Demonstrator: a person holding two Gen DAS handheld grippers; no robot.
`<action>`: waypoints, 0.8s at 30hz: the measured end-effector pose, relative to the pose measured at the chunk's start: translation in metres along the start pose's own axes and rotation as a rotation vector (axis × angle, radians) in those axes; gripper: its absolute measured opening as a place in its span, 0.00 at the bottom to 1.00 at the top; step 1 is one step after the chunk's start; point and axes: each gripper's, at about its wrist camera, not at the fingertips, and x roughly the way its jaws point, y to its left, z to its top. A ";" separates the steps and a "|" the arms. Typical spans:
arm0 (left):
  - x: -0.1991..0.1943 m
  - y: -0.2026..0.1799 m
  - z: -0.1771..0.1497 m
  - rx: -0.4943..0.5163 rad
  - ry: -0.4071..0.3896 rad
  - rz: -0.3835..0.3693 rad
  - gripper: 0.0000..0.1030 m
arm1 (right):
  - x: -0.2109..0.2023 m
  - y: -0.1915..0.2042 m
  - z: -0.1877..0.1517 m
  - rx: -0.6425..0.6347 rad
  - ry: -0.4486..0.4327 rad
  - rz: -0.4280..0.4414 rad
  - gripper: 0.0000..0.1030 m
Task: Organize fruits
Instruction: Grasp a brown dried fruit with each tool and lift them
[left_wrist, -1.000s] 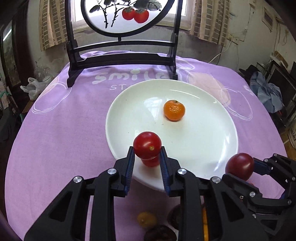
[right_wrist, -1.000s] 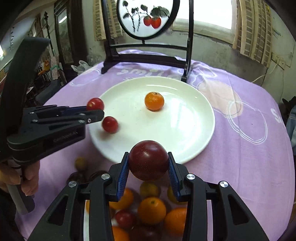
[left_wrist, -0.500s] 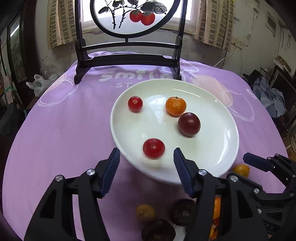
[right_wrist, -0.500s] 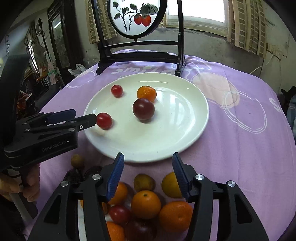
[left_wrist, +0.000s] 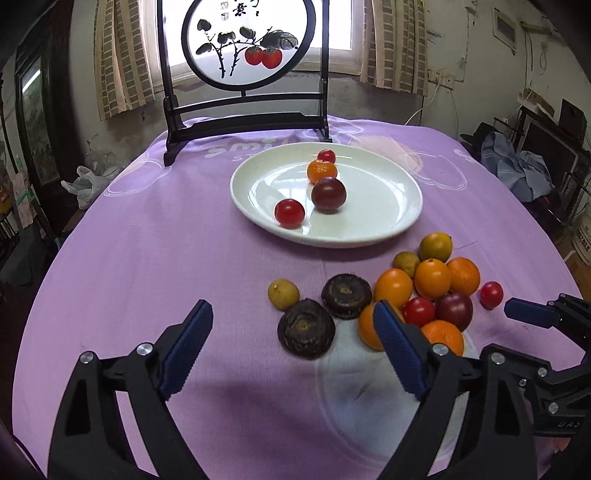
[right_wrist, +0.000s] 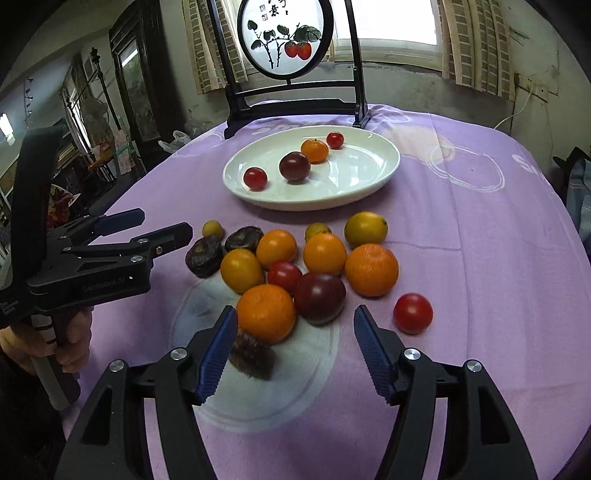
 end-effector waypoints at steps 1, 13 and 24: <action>-0.002 0.002 -0.003 -0.009 -0.005 0.000 0.84 | -0.003 0.001 -0.005 0.002 0.000 0.001 0.67; 0.005 0.017 -0.021 -0.057 -0.043 0.028 0.84 | 0.029 0.032 -0.030 0.006 0.092 -0.038 0.69; 0.017 0.011 -0.029 -0.044 0.018 -0.049 0.85 | 0.034 0.018 -0.024 0.105 0.044 0.087 0.39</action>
